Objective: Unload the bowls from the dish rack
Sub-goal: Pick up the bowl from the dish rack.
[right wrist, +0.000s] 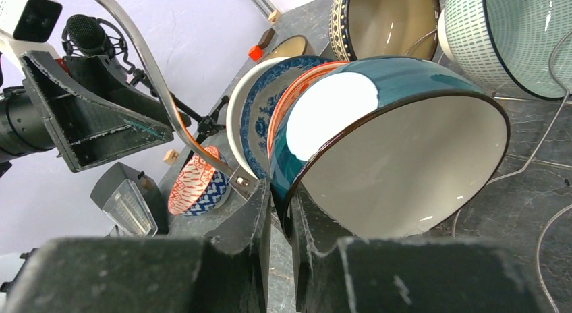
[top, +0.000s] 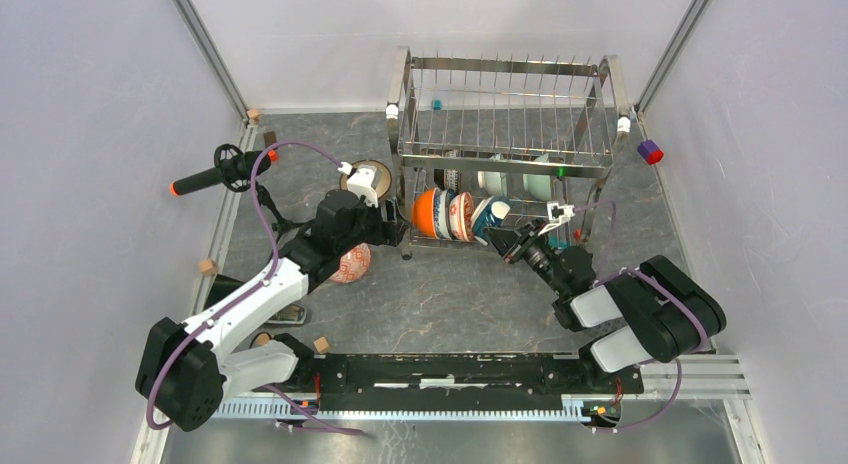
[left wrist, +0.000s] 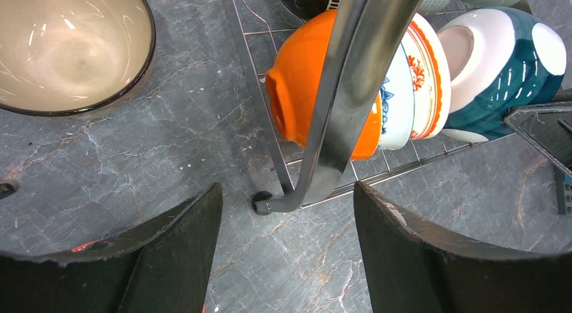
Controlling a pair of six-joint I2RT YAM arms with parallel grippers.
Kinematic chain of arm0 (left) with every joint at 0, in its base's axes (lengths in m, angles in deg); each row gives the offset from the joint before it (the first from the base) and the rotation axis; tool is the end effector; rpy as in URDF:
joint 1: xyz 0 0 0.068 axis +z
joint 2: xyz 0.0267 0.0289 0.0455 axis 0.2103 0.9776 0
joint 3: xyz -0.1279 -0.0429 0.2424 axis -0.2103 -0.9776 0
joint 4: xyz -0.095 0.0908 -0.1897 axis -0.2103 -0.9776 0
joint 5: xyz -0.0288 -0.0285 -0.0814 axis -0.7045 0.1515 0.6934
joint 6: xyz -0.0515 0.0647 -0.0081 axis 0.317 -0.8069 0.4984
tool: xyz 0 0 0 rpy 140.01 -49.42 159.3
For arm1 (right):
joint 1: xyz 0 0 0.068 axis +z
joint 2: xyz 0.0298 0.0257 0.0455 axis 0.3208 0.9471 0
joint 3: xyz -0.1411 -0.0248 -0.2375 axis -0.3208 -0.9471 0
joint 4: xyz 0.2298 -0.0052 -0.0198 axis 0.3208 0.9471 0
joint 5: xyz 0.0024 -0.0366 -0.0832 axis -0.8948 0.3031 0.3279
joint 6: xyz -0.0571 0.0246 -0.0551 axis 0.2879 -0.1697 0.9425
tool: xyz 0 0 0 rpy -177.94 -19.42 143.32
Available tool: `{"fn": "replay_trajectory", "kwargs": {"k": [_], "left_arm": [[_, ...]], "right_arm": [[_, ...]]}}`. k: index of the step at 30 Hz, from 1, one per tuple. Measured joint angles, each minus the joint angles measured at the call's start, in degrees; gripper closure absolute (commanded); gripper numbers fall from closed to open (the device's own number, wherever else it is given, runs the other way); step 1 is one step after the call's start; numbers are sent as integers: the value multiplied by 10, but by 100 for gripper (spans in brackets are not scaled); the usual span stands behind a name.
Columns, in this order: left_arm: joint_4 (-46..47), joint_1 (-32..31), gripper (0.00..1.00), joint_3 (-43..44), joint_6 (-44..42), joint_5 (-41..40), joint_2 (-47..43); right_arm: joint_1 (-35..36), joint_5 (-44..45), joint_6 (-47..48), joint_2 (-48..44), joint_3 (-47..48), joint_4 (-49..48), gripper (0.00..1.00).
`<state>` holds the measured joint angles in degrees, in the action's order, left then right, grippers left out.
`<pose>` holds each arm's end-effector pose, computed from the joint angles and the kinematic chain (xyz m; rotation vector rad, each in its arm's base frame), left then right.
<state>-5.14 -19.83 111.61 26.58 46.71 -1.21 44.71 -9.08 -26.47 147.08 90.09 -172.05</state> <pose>0.2106 -0.1323 0.2590 0.2483 2.0599 -0.5586 0.2114 0.1213 0.2014 0.0417 1.5780 1.1356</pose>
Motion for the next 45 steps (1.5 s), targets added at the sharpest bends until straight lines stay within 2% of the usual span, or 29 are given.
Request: {"fn": "replay_trajectory", "kwargs": {"k": [31,45], "left_arm": [[-2,0,25,0,0,-5,-1],[-3,0,26,0,0,-15,-4]], "right_arm": [[-26,-20,-67,-2,-5,-13,100],[-32,17,-71,-9,-9,-12,100]]}}
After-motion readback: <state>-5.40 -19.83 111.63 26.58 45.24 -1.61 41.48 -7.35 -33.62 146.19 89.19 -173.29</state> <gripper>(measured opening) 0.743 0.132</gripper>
